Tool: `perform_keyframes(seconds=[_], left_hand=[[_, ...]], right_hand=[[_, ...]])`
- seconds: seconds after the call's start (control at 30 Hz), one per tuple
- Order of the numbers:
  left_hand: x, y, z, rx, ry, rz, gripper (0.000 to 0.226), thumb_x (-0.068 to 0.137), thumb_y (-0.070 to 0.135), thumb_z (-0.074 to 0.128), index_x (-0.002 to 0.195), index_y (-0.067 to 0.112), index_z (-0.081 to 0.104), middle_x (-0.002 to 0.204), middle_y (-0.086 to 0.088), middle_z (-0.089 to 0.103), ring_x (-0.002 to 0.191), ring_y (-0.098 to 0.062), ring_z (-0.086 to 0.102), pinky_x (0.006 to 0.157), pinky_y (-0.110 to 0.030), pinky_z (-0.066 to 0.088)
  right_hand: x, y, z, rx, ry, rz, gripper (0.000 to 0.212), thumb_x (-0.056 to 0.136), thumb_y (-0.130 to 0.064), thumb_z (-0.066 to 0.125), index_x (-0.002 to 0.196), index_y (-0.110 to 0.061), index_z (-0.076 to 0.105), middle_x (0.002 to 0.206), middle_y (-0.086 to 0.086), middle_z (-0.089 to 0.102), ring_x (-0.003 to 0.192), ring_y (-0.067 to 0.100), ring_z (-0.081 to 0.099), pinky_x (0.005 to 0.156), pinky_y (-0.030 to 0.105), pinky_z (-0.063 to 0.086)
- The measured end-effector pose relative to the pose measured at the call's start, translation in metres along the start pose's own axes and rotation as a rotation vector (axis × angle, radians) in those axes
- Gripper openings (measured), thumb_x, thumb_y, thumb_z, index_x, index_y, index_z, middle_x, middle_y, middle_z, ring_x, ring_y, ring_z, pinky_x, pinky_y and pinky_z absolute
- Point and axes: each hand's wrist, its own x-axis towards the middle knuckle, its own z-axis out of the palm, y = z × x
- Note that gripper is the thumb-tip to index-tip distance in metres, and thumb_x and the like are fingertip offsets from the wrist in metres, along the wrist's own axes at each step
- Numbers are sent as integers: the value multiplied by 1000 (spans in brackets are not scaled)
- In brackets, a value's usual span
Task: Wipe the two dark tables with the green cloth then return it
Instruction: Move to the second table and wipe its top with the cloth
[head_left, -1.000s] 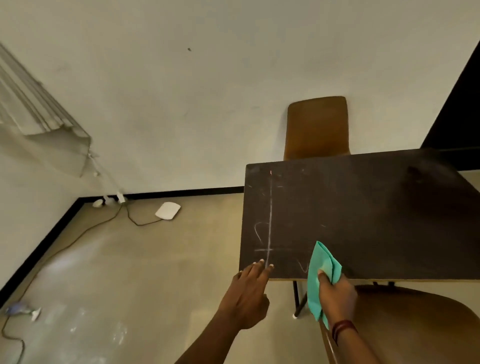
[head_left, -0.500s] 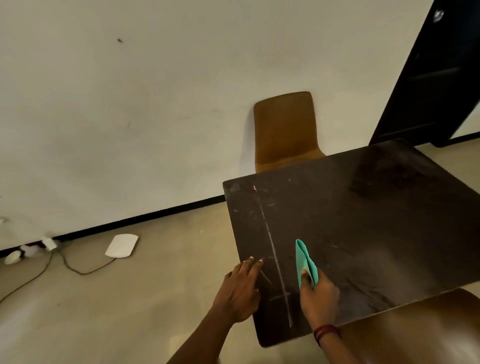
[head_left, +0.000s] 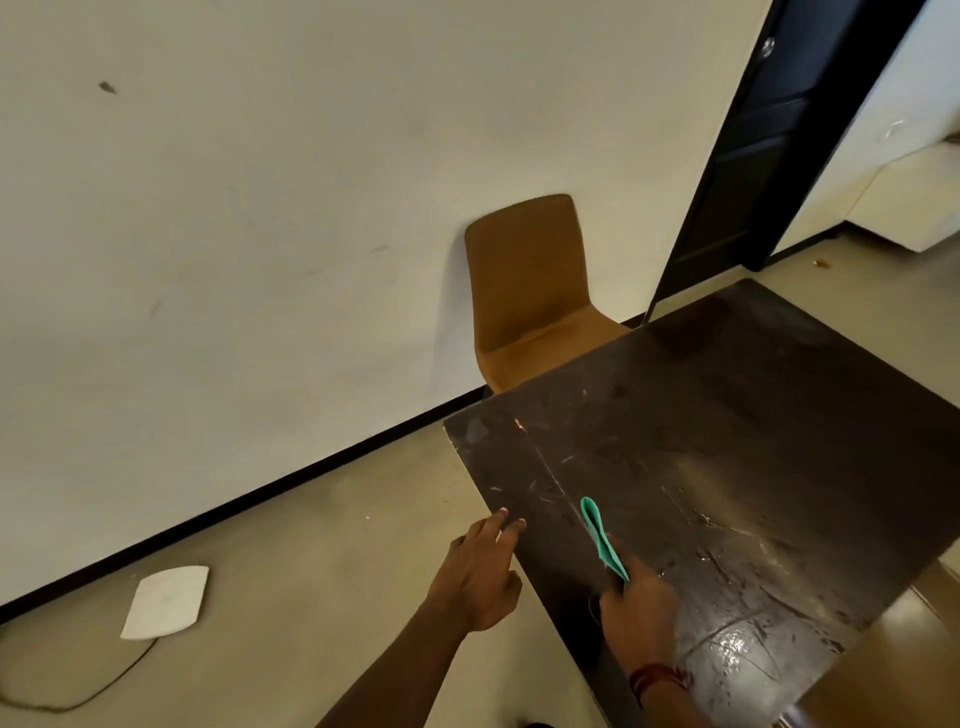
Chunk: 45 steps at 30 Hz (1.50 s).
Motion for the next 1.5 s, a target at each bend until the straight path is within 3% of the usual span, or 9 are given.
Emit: perform_keyframes(seconds=[0.43,0.67,0.9,1.03,1.13,1.2,1.23,1.33,1.5], left_hand=[[106,-84,-42,62,-131,36,68,92,25,53,152,26,20,162,-4,16,148,-27,19,117,-45,27],[165,-106,-49,51,-186,76,72,92,29,54,154,20,17,162,-7,14,148,-27,18,118,-45,26],[214,-144,-30,129,-160,144,67,100,35,41,155,19,6,164,-7,-3,150,-25,-4,120,-39,2],[219,-167,-14,119,-152,219,60,100,37,33,154,17,16,163,-10,7,151,-27,5,118,-37,2],[228,-175,-13,36,-149,277,57,93,40,41,144,15,43,149,-10,44,138,-29,41,114,-38,33],[232,-182,-13,-45,-90,344,49,89,37,51,132,14,56,129,-6,62,117,-26,60,98,-35,52],[231,-185,-14,-81,-78,362,47,88,32,51,131,14,58,125,-5,64,113,-24,62,94,-34,54],[228,-191,-20,-73,-52,387,55,87,23,44,141,18,48,145,-3,49,135,-20,44,108,-31,42],[223,-190,-17,20,-49,359,52,95,34,38,145,19,42,158,-2,30,146,-17,21,115,-30,18]], right_hand=[[114,-85,89,-43,-50,-18,52,87,-6,57,136,-17,44,130,9,57,116,23,57,93,43,51],[155,-93,112,-147,5,-79,61,86,0,52,143,-13,33,149,6,33,138,21,31,111,34,27],[216,-102,159,-208,51,6,63,81,5,51,141,-5,34,148,15,34,139,28,28,112,40,29],[221,-113,198,-205,31,141,60,77,6,55,135,1,42,141,23,42,133,36,37,112,44,29],[205,-127,240,-275,-26,-70,49,66,3,61,115,4,62,119,25,61,111,39,59,99,45,42],[196,-133,250,-365,-112,-303,39,72,-9,52,107,-1,67,111,19,67,102,33,65,108,35,29],[196,-129,249,-389,-159,-426,39,71,-13,59,108,-2,67,111,18,68,103,31,65,112,34,18],[227,-96,223,-532,-181,-632,49,69,-19,70,115,-5,64,119,15,65,109,28,62,108,36,26],[285,-93,193,-369,-1,-43,55,82,4,53,136,-5,44,146,17,37,136,31,32,112,41,24]])
